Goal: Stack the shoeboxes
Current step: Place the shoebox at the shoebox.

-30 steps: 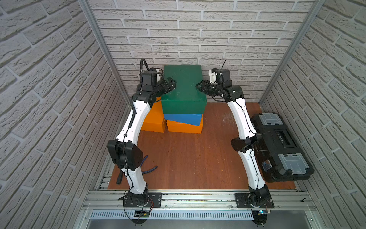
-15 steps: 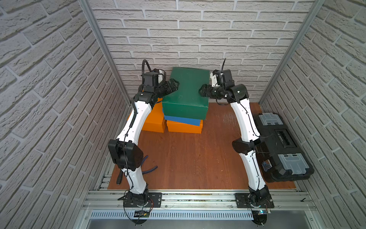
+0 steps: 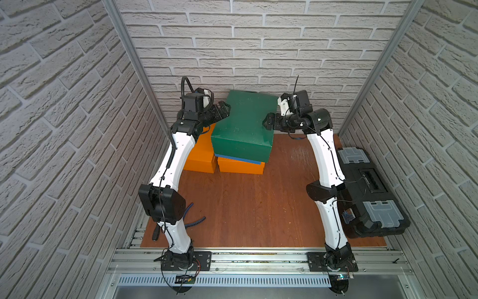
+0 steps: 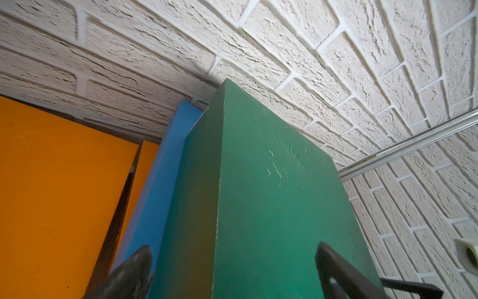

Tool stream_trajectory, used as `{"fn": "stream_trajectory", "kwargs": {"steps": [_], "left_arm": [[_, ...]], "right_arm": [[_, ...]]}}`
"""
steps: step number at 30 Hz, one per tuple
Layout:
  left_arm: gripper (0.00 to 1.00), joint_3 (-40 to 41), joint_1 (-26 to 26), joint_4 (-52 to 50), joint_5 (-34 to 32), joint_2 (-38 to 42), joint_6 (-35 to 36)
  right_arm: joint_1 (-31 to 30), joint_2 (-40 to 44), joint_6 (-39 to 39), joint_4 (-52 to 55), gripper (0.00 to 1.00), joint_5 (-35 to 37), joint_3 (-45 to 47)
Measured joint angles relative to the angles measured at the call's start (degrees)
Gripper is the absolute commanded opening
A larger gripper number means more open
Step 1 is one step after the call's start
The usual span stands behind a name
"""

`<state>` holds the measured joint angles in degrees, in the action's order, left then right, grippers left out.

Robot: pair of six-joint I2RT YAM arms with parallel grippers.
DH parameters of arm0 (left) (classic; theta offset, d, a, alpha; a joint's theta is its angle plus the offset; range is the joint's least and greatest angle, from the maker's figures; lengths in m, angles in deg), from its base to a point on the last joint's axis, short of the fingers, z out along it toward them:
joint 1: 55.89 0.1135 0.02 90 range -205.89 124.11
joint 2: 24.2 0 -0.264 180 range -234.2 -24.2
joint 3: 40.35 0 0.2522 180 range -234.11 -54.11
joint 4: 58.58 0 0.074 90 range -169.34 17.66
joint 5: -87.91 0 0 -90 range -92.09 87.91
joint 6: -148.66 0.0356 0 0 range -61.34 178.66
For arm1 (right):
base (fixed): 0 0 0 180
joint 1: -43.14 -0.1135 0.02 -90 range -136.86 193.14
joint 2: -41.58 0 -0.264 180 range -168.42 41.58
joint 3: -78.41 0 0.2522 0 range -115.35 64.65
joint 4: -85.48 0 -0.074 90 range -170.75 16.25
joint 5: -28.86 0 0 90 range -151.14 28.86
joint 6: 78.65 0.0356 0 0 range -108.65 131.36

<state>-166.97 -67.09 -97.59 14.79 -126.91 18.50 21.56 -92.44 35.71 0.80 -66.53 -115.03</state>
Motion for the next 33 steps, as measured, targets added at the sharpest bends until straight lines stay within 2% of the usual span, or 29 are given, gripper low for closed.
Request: {"fn": "stream_trajectory", "kwargs": {"steps": [12,21,28,33], "left_arm": [[0.98,-3.5,0.2,-1.7,-1.9,0.0,0.5],[0.98,-5.1,0.4,-5.8,-6.4,3.4,4.4],[0.98,-0.1,1.0,-6.5,-8.8,11.3,5.9],[0.98,5.6,1.4,-6.3,-9.6,15.4,6.0]], "right_arm": [[0.4,0.4,-0.8,-0.1,0.92,-3.3,0.3],[0.4,8.2,-4.4,6.3,0.92,1.3,0.4],[-0.2,13.4,-6.4,11.6,0.91,6.8,1.5],[-3.4,15.6,-6.6,11.7,0.92,10.6,4.6]]}}
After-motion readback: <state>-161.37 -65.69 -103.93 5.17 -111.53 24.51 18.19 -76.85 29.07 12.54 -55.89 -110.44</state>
